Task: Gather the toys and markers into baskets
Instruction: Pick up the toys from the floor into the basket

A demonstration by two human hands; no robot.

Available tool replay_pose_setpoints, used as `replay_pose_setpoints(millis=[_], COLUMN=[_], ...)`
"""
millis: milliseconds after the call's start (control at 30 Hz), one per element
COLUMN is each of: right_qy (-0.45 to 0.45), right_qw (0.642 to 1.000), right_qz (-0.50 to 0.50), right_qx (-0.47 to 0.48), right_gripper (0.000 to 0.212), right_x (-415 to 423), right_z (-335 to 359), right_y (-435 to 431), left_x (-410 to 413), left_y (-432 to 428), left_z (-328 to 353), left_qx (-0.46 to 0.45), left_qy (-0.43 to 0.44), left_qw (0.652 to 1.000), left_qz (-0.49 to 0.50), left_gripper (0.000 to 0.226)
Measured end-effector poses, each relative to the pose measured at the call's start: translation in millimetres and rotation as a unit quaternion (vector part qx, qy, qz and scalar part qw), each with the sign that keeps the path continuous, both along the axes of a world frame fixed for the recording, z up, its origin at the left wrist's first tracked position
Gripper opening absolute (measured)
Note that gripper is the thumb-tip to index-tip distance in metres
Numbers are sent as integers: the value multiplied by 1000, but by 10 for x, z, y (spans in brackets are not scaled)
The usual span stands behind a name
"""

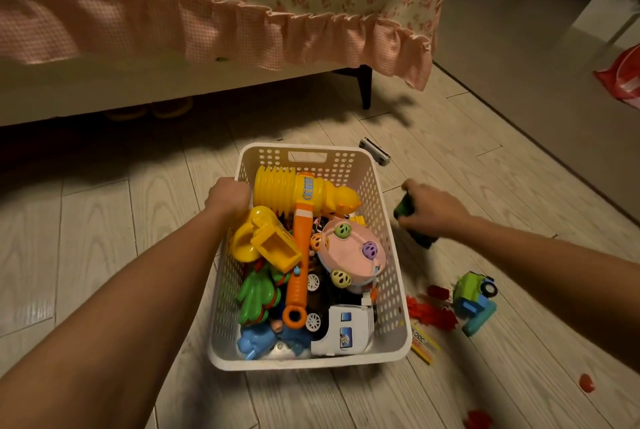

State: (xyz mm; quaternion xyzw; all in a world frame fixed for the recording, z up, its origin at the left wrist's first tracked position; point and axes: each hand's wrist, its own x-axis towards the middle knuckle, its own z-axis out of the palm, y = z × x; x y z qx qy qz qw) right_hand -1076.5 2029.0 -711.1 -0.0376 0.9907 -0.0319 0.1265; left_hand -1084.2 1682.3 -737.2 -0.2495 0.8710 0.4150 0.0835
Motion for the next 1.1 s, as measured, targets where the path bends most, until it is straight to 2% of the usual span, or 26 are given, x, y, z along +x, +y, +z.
replay_pose_setpoints(millis=[100,200,300,400,533,700,867,967,1067,1100], right_qy=[18,-69,-144,-201,-155,-131,-68,-84,-140,-130], right_qw=[991,967,956,943,926,910,911,919,937,943], right_qz=[-23,22,118,215,346,388,405,385,297,268], right_qx=[-134,-242,-226,-155,8,62,36,-5,-117,-151], right_gripper=[61,54,58,59,62,59,63,66,54,47], right_x=[-25,101,348,652,931,1100,1254,1289,1188,1118], right_z=[527,1013,1283,1335,1158,908,544,500,734,834], right_y=[-155,-396,-675,-947,-1174,-1256,-1281,-1276,-1256,-1239], left_x=[5,12,21,36,60,59,46,50,42,37], left_y=[2,11,19,17,25,33,47,45,36,32], left_z=[14,30,47,63,87,89,91,96,81,76], left_qx=[2,1,3,1,3,3,-3,-6,-8,-9], left_qy=[-2,-4,-4,-4,-1,4,3,5,5,5], left_qw=[1000,1000,1000,1000,1000,1000,1000,1000,1000,1000], left_qz=[3,4,5,4,3,-4,2,3,5,6], left_gripper=[32,33,34,34,34,30,22,23,30,31])
